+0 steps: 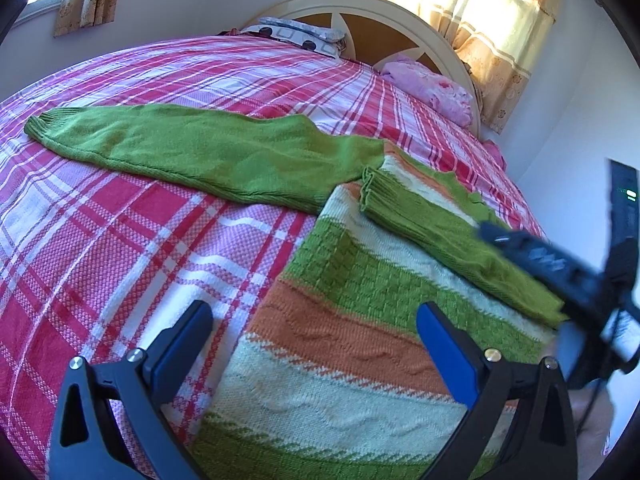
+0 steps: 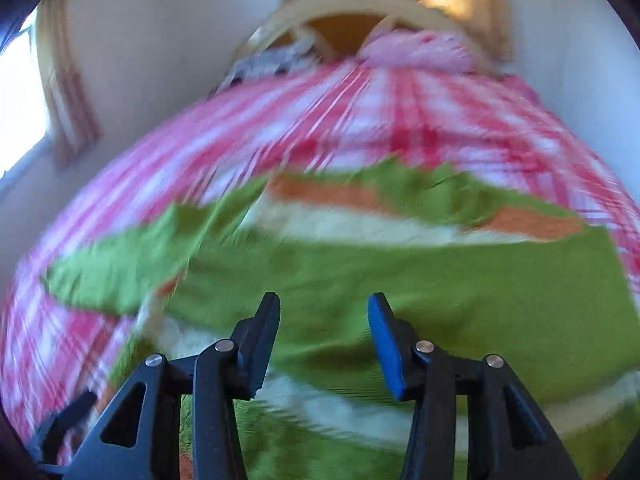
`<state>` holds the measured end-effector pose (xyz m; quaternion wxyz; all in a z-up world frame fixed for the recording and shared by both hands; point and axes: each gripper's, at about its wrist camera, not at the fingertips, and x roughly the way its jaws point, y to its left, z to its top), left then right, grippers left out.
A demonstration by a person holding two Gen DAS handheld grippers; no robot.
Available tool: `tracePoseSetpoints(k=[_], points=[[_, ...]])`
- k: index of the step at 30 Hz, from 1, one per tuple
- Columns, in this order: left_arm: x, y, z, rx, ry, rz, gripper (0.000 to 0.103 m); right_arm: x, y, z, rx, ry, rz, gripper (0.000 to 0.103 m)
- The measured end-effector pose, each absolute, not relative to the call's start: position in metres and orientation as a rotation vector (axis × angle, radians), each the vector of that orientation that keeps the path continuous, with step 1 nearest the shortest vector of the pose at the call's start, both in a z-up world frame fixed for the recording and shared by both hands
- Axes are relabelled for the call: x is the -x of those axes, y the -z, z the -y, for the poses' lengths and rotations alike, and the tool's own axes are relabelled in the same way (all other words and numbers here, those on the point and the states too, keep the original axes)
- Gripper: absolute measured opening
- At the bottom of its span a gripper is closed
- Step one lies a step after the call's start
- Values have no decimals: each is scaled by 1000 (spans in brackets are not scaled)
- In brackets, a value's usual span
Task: Fold small clothes
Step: 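Fold the held sleeve across the sweater body with the right gripper, release, then move the left gripper to the other green sleeve and grasp it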
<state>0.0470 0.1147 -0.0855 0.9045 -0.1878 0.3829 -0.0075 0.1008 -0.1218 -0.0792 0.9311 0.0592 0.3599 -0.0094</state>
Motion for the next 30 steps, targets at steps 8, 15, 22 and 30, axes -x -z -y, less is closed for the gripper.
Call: tracePoseSetpoints(k=[8, 15, 22, 30], points=[[-46, 86, -115, 381, 12, -794, 103, -78, 67, 253, -102, 349, -773, 47], [-48, 85, -110, 357, 0, -805, 103, -50, 103, 353, -446, 421, -812, 50], [-48, 82, -111, 338, 13, -826, 103, -43, 79, 301, -123, 603, -662, 50], [-40, 42, -201, 324, -214, -691, 103, -39, 64, 240, 96, 418, -520, 51]])
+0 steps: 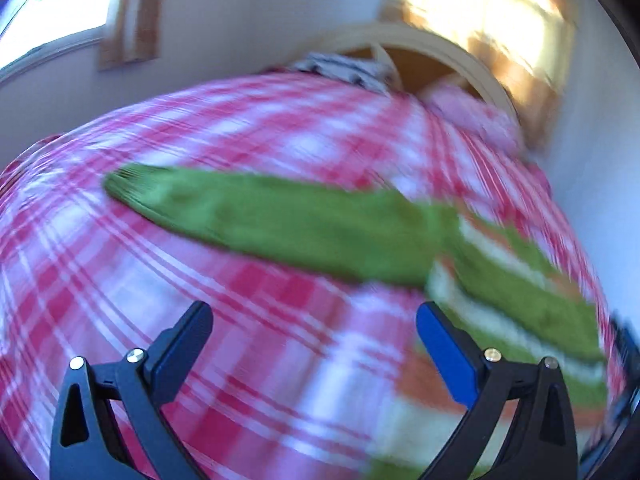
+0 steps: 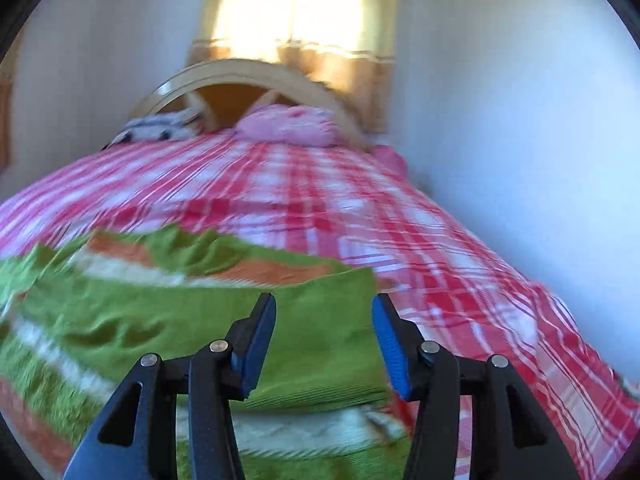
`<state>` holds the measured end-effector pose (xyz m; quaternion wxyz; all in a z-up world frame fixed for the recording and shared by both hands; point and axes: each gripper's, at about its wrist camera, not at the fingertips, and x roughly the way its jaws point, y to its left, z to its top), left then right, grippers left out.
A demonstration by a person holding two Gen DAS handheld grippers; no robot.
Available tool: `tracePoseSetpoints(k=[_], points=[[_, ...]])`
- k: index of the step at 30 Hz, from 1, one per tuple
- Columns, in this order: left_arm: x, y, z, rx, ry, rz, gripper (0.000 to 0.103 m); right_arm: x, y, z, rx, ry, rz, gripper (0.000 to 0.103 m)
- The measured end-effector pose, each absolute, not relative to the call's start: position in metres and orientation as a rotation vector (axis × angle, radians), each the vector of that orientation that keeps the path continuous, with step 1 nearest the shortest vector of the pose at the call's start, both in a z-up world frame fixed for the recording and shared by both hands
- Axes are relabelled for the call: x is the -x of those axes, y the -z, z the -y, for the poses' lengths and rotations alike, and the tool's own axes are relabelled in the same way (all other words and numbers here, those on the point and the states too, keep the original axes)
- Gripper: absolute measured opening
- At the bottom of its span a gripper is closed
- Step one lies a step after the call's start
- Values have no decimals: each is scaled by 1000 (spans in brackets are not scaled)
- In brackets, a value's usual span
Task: Fold small clothes
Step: 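Move the left gripper to the other green sleeve and grasp it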
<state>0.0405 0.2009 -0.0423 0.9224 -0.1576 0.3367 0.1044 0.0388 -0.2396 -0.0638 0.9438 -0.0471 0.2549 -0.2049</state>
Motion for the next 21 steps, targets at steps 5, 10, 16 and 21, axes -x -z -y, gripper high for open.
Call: tracePoseSetpoints(k=[5, 10, 16, 21], points=[[-69, 51, -304, 516, -373, -692, 102, -42, 70, 231, 132, 382, -565, 51], [-89, 88, -369, 777, -440, -731, 87, -41, 77, 238, 93, 396, -603, 51], [-109, 89, -374, 747, -488, -692, 79, -47, 83, 250, 42, 421, -655, 51], [-123, 93, -376, 667, -545, -697, 39, -48, 86, 254, 25, 430, -674, 51]])
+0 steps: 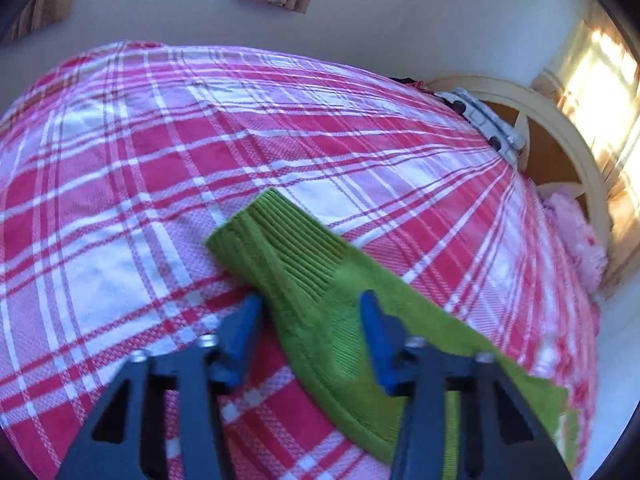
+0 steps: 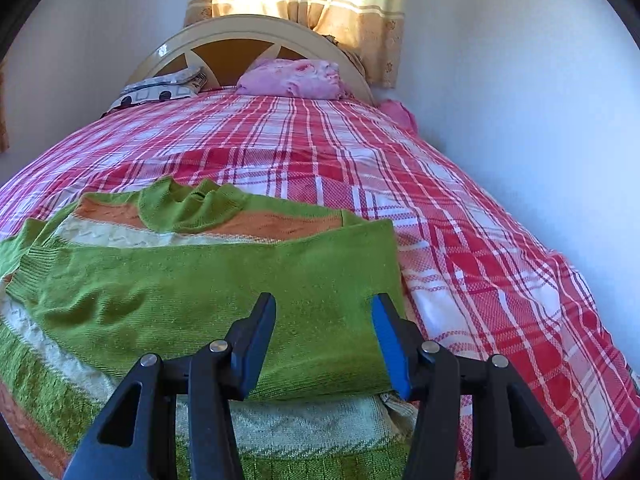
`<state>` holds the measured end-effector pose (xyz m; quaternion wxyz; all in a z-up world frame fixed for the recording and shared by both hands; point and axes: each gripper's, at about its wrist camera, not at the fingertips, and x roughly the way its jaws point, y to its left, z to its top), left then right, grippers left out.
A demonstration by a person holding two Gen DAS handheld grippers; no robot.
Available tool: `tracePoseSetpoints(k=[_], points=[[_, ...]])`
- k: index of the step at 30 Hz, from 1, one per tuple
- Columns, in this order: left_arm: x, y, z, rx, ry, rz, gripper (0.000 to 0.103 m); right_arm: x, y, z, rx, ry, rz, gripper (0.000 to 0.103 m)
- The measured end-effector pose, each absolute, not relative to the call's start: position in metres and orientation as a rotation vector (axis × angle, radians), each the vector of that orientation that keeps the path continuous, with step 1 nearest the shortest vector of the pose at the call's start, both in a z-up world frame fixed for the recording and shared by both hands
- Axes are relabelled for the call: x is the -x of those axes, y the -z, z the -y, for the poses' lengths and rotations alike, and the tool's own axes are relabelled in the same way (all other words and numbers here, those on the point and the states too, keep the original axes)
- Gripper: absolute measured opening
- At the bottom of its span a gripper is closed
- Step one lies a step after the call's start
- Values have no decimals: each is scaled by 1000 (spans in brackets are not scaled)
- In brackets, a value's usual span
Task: Fold small clothes
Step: 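Move the left gripper to the other green sleeve and grasp it, then fold the held sleeve across the sweater body with the left gripper, release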
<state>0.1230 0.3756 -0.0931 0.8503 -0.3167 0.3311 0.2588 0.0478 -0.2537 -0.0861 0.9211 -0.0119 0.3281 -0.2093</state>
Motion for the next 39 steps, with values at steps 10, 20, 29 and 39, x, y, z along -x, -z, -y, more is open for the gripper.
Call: tracePoseSetpoints(k=[10, 20, 29, 39], points=[[-133, 51, -338, 495, -447, -612, 8, -51, 91, 263, -20, 443, -714, 51], [-137, -38, -121, 162, 1, -478, 8, -48, 92, 274, -79, 450, -713, 51], [-132, 14, 38, 61, 252, -630, 8, -47, 94, 281, -119, 448, -717, 52], [-79, 35, -7, 128, 219, -754, 78, -48, 96, 281, -133, 443, -727, 52]])
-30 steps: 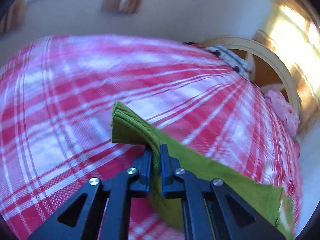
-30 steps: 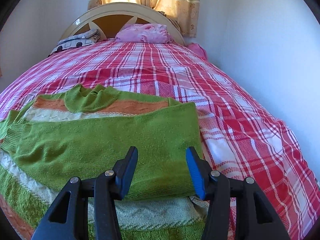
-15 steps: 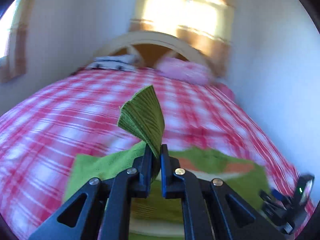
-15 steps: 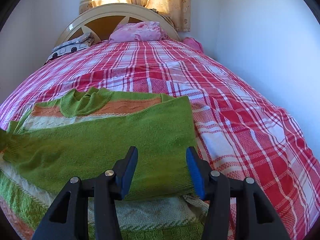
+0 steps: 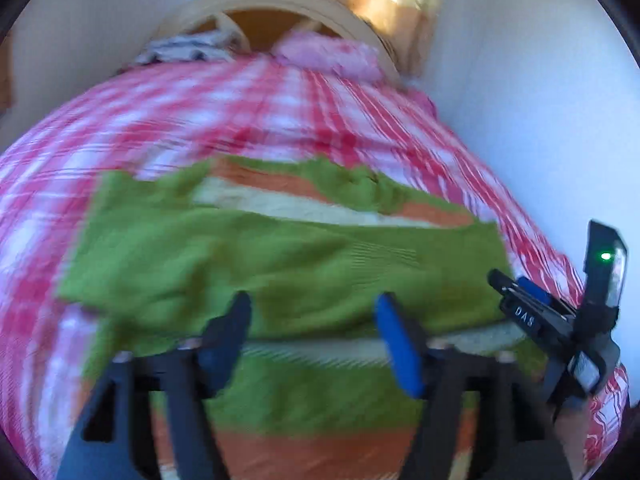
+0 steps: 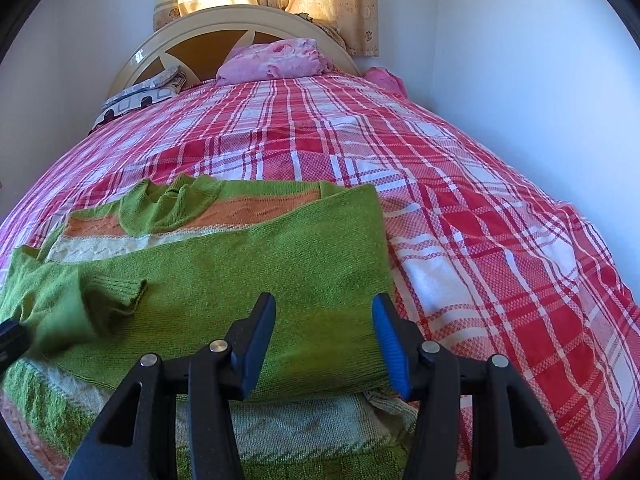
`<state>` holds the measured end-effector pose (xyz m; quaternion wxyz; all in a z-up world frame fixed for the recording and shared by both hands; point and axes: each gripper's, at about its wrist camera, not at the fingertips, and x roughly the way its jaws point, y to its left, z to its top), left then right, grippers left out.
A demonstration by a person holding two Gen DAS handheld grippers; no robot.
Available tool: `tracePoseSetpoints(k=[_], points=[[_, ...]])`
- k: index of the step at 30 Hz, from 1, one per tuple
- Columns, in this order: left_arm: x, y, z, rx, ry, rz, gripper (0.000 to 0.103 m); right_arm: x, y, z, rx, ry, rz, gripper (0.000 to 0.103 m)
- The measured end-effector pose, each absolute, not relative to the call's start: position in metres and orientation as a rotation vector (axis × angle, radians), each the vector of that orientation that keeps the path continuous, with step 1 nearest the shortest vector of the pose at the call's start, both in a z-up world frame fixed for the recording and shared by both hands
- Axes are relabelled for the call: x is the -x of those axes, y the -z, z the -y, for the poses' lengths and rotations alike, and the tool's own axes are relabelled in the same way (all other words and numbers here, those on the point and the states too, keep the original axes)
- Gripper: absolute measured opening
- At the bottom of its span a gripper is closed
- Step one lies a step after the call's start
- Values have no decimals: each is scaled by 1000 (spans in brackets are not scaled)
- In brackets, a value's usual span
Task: Fold small clothes
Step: 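Fold the held sleeve across the sweater body with the left gripper, release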
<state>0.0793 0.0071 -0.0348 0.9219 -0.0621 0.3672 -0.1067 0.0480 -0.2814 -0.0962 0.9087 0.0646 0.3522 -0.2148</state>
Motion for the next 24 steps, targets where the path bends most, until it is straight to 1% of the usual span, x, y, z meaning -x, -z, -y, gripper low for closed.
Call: tracePoseSetpoints(k=[2, 4, 7, 10, 11, 12, 14, 15, 16, 19, 22, 24], points=[[-65, 32, -28, 118, 153, -718, 81, -48, 96, 281, -135, 441, -726, 52], [-55, 37, -49, 101, 75, -714, 81, -48, 97, 282, -143, 438, -728, 52], [-53, 57, -67, 112, -6, -754, 81, -50, 98, 281, -140, 440, -739, 53], [-52, 76, -76, 183, -27, -833, 80, -54, 98, 279, -126, 442, -767, 55], [-52, 74, -78, 193, -27, -819, 82, -53, 92, 277, -137, 431, -760, 55], [-52, 74, -79, 211, -20, -816, 87, -51, 86, 278, -156, 413, -741, 55], [-58, 79, -80, 230, -19, -848, 89, -40, 71, 274, -250, 352, -663, 55], [-58, 79, -79, 227, -21, -850, 92, -38, 66, 270, -314, 311, -636, 55], [-60, 80, -76, 218, -19, -852, 94, -41, 66, 264, -360, 270, -641, 55], [-62, 82, -73, 179, -35, -865, 95, -66, 78, 240, -425, 157, -746, 55], [-61, 84, -78, 195, -16, -863, 98, -89, 97, 205, -357, 130, -820, 55], [-59, 84, -84, 233, 6, -850, 99, -97, 103, 185, -272, 149, -831, 55]])
